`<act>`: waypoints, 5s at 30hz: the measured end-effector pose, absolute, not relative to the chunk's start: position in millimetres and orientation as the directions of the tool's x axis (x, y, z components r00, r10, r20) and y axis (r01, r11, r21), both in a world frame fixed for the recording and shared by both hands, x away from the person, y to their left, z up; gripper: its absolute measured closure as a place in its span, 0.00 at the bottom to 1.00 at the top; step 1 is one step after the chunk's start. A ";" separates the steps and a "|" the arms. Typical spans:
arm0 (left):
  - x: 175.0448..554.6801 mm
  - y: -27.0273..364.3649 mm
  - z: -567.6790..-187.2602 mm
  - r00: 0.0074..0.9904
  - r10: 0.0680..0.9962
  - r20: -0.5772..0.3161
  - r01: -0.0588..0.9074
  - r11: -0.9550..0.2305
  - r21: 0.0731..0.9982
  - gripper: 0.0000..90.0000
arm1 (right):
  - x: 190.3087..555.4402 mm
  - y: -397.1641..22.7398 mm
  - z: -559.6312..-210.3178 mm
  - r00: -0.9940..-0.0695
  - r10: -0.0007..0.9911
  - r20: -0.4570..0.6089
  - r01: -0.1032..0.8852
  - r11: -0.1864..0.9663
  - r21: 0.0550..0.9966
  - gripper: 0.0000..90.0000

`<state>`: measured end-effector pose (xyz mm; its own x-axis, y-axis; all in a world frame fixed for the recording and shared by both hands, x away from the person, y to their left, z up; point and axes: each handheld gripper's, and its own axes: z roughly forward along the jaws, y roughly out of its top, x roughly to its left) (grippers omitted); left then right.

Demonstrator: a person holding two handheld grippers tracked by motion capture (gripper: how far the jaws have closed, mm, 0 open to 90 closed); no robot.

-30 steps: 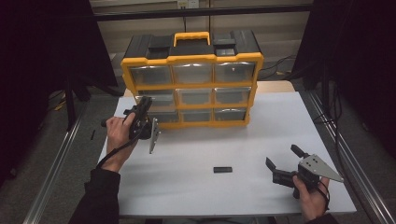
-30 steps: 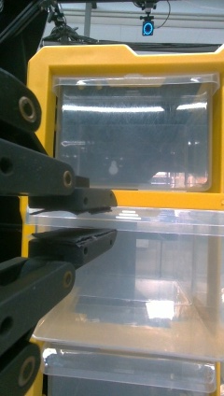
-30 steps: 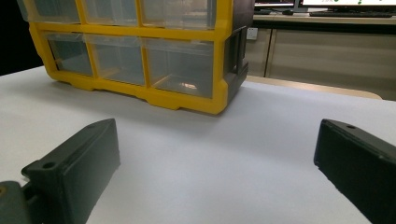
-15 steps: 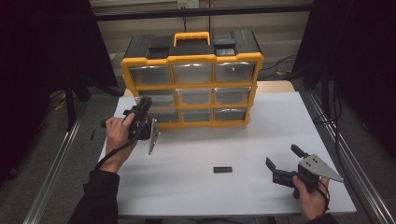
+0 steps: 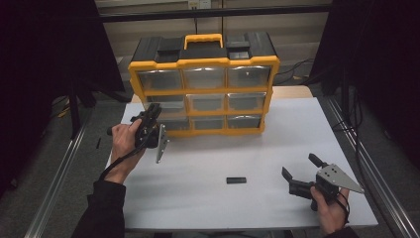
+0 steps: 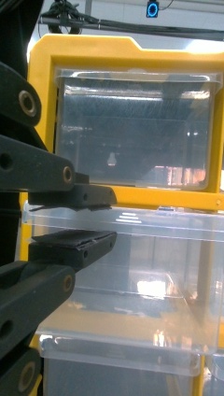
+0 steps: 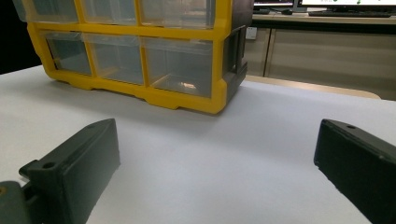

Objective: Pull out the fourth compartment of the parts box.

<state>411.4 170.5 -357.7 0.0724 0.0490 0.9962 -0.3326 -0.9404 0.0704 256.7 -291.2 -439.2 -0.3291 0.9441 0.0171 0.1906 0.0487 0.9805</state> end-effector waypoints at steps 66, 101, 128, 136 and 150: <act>375.0 174.1 -357.9 0.049 0.010 0.999 -0.347 -0.937 0.027 0.88 | 256.3 -290.9 -438.5 -0.330 0.944 0.011 0.185 0.053 0.981 0.00; 359.1 175.3 -361.4 0.058 0.011 0.998 -0.359 -0.933 0.031 0.87 | 256.6 -289.7 -438.8 -0.341 0.940 0.018 0.191 0.051 0.980 0.00; 365.0 176.6 -358.1 0.102 0.174 0.979 -0.357 -0.913 0.200 0.22 | 256.3 -289.8 -438.4 -0.344 0.939 0.015 0.190 0.054 0.980 0.00; 367.8 181.6 -353.4 0.143 0.314 0.938 -0.344 -0.873 0.345 0.10 | 256.2 -289.9 -438.3 -0.345 0.939 0.014 0.187 0.055 0.981 0.00; 369.9 189.0 -347.9 0.314 0.562 0.765 -0.308 -0.702 0.642 0.07 | 256.1 -289.8 -438.3 -0.344 0.939 0.013 0.188 0.055 0.981 0.00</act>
<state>369.9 189.0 -347.9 0.3144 0.5621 0.7650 -0.3081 -0.7018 0.6423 256.1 -289.8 -438.3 -0.3438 0.9390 0.0130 0.1880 0.0553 0.9806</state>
